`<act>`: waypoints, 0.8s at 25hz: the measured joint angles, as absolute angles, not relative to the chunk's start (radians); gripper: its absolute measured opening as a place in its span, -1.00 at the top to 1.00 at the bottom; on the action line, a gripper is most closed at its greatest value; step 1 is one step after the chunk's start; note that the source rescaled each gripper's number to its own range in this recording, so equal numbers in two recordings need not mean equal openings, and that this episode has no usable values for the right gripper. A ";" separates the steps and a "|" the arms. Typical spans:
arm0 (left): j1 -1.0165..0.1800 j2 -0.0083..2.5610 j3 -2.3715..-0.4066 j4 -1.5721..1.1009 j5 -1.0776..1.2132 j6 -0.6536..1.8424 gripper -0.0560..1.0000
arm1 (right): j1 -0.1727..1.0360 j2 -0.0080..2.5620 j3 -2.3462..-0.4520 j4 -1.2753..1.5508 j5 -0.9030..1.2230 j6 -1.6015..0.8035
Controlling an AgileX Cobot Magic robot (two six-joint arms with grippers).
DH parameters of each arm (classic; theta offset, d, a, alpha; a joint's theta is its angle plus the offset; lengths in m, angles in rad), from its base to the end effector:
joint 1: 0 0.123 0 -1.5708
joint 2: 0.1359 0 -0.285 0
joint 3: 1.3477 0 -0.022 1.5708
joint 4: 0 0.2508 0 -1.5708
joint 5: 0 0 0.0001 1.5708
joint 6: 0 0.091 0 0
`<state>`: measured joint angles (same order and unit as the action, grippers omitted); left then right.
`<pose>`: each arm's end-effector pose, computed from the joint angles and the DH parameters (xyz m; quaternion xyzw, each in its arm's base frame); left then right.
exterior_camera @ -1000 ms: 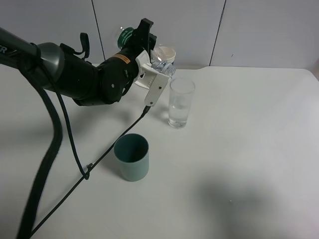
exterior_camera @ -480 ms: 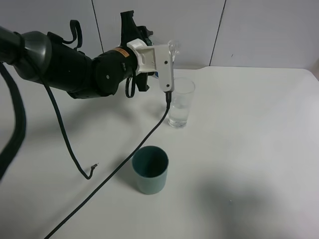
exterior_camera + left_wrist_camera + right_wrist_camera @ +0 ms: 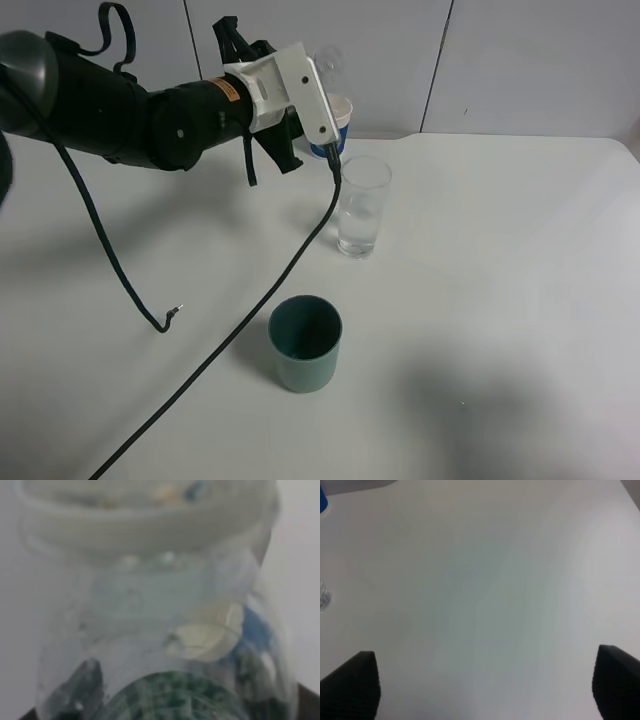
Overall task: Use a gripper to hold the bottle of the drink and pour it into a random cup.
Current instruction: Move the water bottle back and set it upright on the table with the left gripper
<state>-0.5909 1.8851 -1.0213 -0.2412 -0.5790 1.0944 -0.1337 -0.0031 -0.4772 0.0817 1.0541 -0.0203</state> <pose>0.3442 -0.2166 0.2005 0.4935 0.6002 0.1442 0.6127 -0.0017 0.0067 0.2717 0.0475 0.8546 0.0010 0.5171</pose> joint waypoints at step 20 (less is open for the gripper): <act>-0.339 1.757 -1.021 0.487 -0.320 -0.144 0.84 | -0.134 -0.003 -0.477 0.082 1.054 -0.020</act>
<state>-0.3395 1.7569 -1.0213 0.4866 -0.3198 -0.1440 -0.1337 -0.0031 -0.4772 0.0817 1.0541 -0.0203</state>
